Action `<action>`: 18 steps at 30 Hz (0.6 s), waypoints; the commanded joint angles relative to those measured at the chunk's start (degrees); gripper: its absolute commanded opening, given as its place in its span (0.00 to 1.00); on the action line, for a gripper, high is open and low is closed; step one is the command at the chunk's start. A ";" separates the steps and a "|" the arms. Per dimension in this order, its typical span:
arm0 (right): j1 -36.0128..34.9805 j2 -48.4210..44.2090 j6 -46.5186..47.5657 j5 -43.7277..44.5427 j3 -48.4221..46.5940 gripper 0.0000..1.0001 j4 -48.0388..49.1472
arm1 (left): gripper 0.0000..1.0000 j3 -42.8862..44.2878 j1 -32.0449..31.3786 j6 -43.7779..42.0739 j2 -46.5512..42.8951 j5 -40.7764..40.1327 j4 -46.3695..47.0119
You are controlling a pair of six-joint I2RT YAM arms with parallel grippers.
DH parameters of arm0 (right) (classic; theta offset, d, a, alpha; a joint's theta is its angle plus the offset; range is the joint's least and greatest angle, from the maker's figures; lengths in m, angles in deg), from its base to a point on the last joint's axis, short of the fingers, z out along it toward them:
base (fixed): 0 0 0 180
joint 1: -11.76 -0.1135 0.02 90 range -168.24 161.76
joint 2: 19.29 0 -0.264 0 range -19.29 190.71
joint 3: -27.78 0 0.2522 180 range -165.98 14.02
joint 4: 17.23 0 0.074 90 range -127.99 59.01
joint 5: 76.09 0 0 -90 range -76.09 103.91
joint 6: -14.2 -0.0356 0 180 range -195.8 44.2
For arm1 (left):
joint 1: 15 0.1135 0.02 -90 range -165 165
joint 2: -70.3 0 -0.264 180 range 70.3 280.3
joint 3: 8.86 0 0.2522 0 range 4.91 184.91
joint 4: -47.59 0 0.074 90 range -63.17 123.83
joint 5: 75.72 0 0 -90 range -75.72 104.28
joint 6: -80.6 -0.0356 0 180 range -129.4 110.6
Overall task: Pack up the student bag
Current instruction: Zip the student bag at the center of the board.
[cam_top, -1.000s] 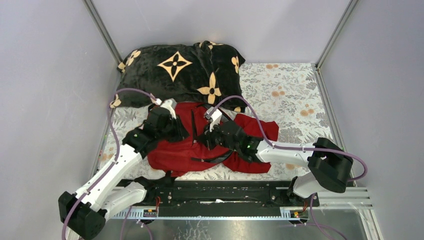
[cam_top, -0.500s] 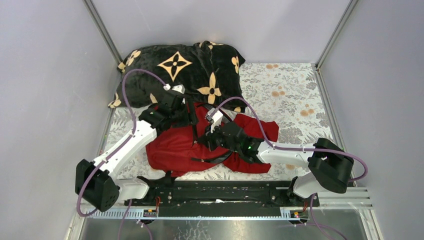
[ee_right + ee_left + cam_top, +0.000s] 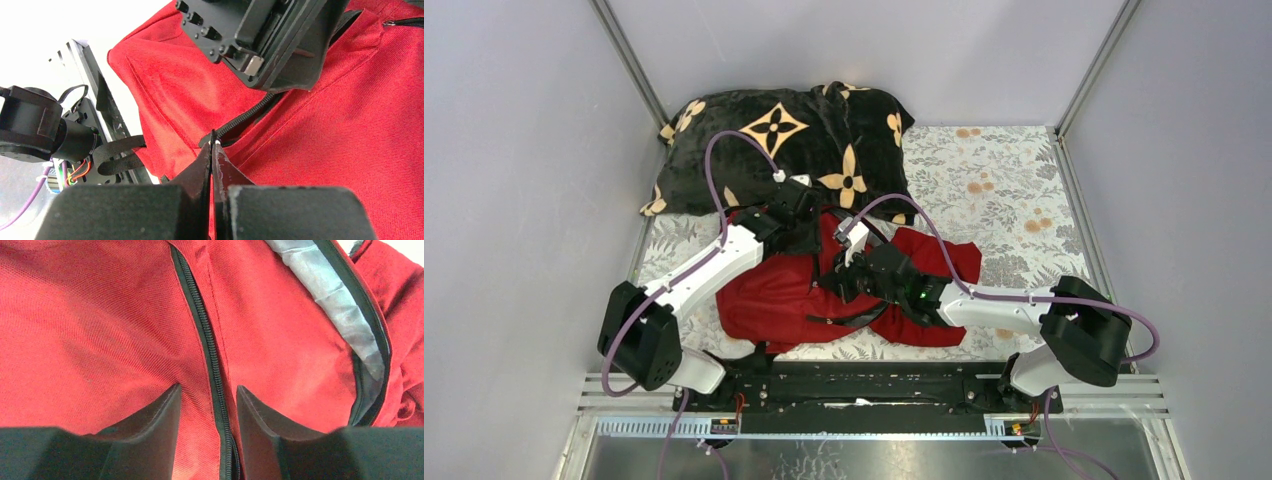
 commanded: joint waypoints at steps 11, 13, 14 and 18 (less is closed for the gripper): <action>0.27 0.94 -2.78 -3.54 -2.07 0.00 3.39 | 0.00 0.95 0.04 -1.35 1.54 -4.76 2.84; 0.23 1.63 -5.10 -5.84 -3.00 0.00 3.46 | 0.00 0.59 0.57 -0.54 0.68 -5.32 3.76; 0.12 2.05 -6.07 -6.51 -3.32 0.00 3.23 | 0.00 0.54 0.89 -0.15 0.44 -5.53 3.98; -1.76 2.97 -6.92 -5.79 -3.00 0.00 1.85 | 0.00 0.18 3.62 0.99 -0.23 -2.33 6.34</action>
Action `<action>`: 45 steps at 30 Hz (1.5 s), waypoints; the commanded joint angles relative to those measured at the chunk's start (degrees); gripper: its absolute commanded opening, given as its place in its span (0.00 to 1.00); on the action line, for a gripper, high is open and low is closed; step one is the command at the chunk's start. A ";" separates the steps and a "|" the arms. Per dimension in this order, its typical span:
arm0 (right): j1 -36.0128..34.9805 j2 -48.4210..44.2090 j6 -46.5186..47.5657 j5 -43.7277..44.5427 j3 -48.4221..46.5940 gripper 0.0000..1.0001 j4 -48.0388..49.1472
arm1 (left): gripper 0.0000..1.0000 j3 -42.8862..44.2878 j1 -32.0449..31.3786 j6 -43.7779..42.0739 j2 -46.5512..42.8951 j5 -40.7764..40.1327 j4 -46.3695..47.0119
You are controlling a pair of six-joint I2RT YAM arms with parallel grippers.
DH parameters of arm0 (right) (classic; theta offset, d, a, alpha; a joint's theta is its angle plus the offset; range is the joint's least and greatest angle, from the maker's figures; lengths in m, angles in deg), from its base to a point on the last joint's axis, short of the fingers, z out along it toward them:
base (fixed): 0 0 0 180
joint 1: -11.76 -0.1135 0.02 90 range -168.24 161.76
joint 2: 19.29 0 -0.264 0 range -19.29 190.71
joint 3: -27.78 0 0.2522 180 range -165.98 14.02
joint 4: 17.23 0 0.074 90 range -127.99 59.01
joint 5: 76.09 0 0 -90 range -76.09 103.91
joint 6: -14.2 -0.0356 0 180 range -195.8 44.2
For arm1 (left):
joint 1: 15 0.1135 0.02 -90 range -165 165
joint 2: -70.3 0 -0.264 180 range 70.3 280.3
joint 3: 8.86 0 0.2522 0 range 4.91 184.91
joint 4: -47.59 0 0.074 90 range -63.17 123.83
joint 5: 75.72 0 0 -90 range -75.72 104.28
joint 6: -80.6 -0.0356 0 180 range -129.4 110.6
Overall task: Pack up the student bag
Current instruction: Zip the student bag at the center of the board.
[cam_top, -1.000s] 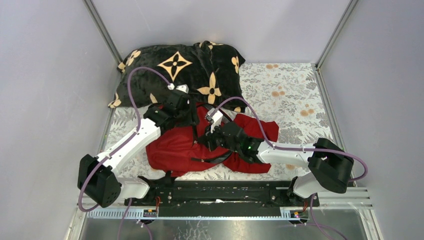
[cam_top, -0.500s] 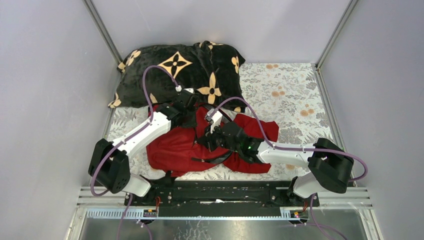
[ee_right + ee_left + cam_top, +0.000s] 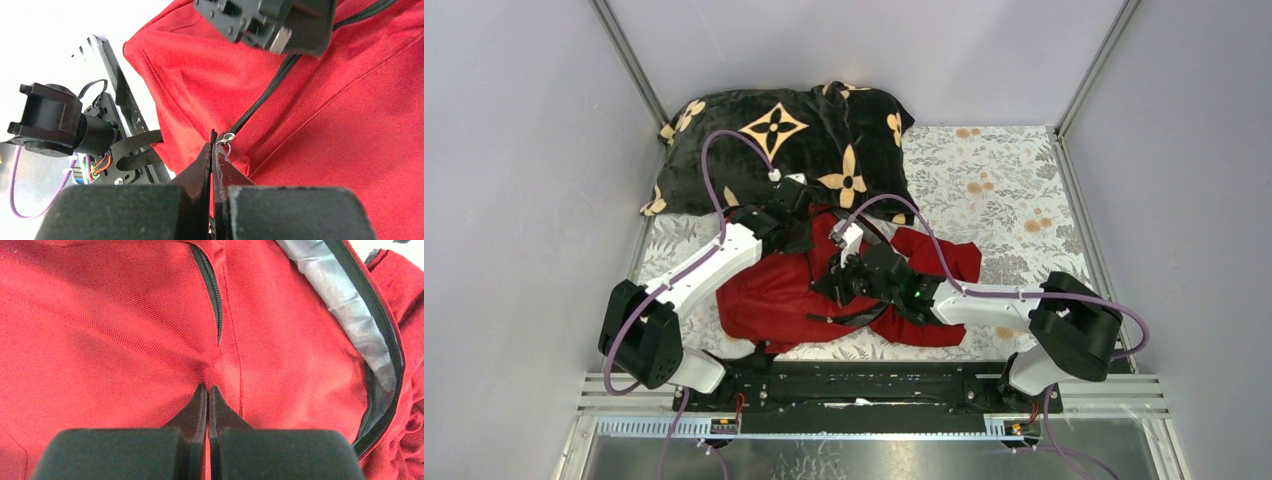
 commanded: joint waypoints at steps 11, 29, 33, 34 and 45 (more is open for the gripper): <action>-4.06 2.39 -11.57 -1.84 2.58 0.00 5.05 | 0.00 -1.20 10.83 2.35 -2.31 7.04 10.36; -3.36 -0.35 -9.90 3.66 -4.15 0.00 -2.59 | 0.52 -0.74 6.62 -2.03 -18.13 5.38 5.87; -1.11 1.76 -9.41 1.93 -8.39 0.00 -6.23 | 0.55 -10.79 6.61 -4.36 -30.66 3.56 5.63; -0.55 2.18 -9.57 1.64 -8.90 0.00 -6.32 | 0.56 -12.80 6.62 -4.52 -32.81 3.99 5.28; 3.98 7.99 -8.70 -2.66 -17.52 0.00 -10.43 | 0.52 -22.93 -0.72 4.07 -39.55 9.07 5.67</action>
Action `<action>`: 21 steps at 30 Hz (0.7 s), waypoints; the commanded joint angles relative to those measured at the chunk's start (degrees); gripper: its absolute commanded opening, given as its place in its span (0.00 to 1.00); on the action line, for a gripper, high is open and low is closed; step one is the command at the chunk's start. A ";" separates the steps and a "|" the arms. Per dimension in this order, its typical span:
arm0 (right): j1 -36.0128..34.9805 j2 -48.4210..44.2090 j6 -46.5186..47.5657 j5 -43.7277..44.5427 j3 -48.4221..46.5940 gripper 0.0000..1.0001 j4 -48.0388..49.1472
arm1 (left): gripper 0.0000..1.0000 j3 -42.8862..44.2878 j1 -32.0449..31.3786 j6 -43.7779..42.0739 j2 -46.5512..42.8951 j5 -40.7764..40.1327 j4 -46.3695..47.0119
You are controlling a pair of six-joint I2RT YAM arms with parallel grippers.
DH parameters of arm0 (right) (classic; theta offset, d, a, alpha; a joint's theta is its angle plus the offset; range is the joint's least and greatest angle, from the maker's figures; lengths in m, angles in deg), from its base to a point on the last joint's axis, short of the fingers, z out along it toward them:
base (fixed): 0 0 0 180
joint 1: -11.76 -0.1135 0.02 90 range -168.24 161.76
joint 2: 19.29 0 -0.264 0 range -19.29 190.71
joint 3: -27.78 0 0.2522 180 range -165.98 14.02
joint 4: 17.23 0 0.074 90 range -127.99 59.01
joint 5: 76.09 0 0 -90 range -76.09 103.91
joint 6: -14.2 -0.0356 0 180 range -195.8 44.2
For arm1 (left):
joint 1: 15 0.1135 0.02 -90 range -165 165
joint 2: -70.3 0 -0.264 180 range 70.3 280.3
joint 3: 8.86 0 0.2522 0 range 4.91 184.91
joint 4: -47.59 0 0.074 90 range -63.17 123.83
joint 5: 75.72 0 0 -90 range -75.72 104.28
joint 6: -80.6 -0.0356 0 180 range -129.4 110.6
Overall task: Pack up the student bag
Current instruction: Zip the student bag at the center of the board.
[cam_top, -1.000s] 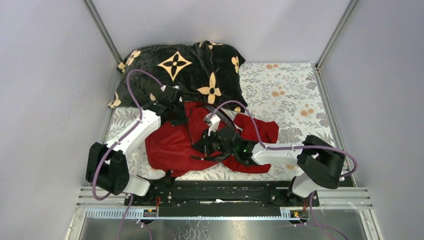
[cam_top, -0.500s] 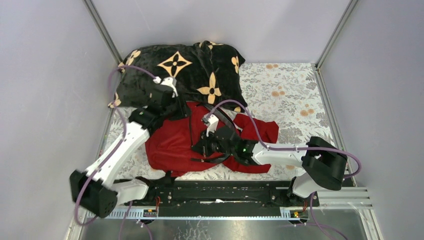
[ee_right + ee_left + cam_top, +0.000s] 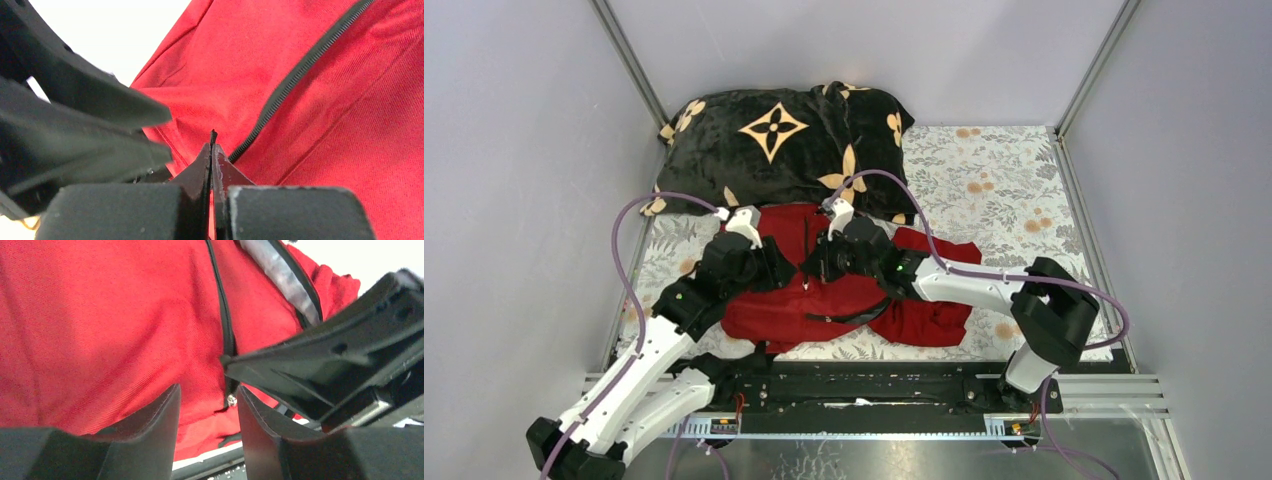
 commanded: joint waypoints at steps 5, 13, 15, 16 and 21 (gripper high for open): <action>2.26 2.23 -0.42 -3.20 -4.90 0.00 -1.96 | 0.48 -1.90 -8.83 8.95 1.39 -3.81 1.53; 4.48 1.48 -3.09 -4.65 -2.70 0.00 -0.02 | 0.40 -3.83 -16.70 11.59 5.59 -8.74 2.96; 4.81 1.35 -3.18 -5.02 -2.52 0.00 0.10 | 0.39 -3.92 -17.73 11.61 6.82 -10.81 3.00; 4.95 1.26 -3.33 -5.13 -2.40 0.00 0.21 | 0.39 -4.00 -18.09 11.72 7.33 -11.88 3.01; 5.28 0.70 -3.58 -5.98 -1.62 0.00 1.26 | 0.34 -4.52 -19.25 11.88 8.59 -15.71 4.68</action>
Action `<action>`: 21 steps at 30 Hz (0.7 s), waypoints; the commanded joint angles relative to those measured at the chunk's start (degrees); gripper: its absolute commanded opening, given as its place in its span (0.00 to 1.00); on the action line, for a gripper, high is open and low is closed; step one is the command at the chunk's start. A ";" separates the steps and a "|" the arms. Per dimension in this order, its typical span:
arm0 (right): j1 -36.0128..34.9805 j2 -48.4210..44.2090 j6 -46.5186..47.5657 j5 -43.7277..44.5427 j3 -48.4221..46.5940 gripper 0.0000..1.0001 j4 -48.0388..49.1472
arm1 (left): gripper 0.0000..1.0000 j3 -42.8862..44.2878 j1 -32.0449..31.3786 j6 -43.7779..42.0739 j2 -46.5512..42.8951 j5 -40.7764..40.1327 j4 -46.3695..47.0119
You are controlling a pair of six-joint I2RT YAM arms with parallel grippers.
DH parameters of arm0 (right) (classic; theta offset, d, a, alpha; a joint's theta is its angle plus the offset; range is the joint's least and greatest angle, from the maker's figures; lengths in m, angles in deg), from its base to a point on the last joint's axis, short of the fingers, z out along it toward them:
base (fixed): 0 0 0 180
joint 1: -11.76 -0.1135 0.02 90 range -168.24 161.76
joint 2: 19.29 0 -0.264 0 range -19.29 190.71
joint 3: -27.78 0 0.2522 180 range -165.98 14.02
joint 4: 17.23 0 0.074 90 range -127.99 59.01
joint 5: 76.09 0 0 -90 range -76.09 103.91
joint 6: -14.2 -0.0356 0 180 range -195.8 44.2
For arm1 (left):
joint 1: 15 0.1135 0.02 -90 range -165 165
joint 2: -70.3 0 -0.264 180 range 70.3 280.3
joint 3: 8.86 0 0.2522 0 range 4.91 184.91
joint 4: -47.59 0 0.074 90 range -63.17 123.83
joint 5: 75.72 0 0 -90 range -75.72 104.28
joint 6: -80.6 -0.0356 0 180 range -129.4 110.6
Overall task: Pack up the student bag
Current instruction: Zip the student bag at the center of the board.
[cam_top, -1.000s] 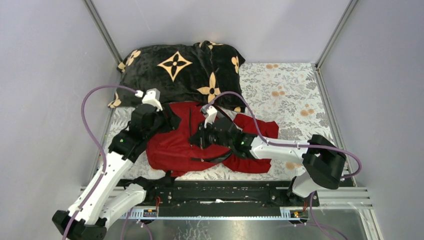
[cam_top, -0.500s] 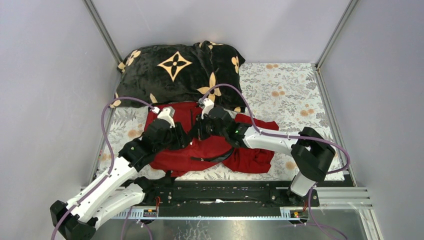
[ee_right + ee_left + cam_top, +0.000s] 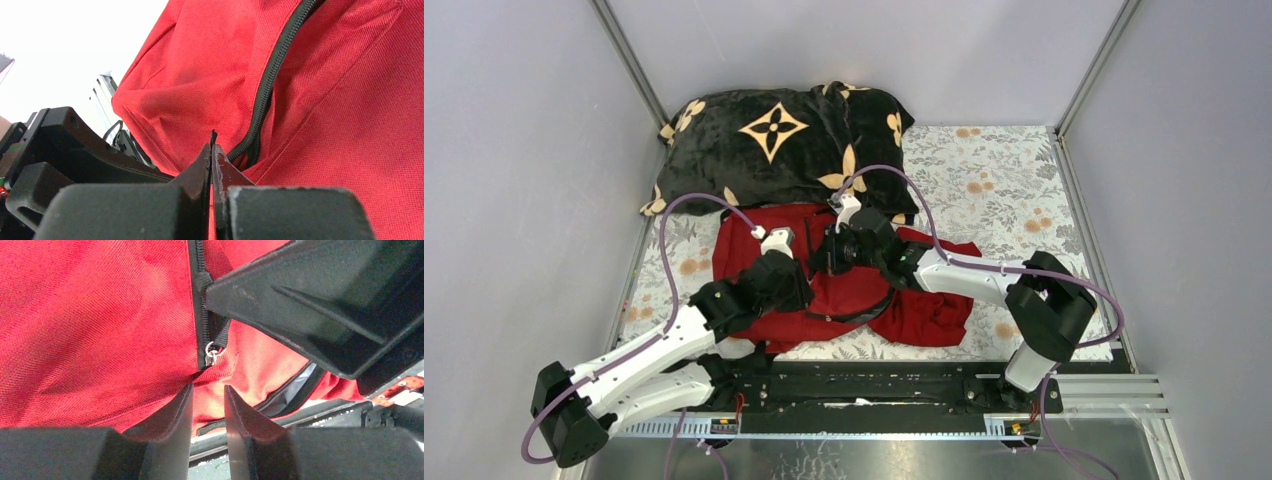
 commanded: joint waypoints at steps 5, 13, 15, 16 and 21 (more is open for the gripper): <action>1.09 -1.96 -0.75 -2.11 0.92 0.00 4.63 | 0.34 -0.87 -0.96 0.13 1.14 -9.89 3.89; 1.27 -1.75 -1.02 -3.04 1.50 0.00 5.17 | 0.46 0.37 -1.27 -1.32 0.77 -11.17 2.85; 1.28 -1.49 -1.22 -3.24 1.42 0.00 5.40 | 0.45 0.49 -1.59 -1.52 2.40 -10.37 3.34; 1.28 -1.38 -1.40 -3.24 1.41 0.00 5.38 | 0.44 0.53 -1.89 -1.55 3.05 -9.75 3.84; 1.36 -1.53 -1.84 -2.87 1.67 0.00 5.45 | 0.39 0.27 -3.28 -2.14 4.73 -8.55 6.37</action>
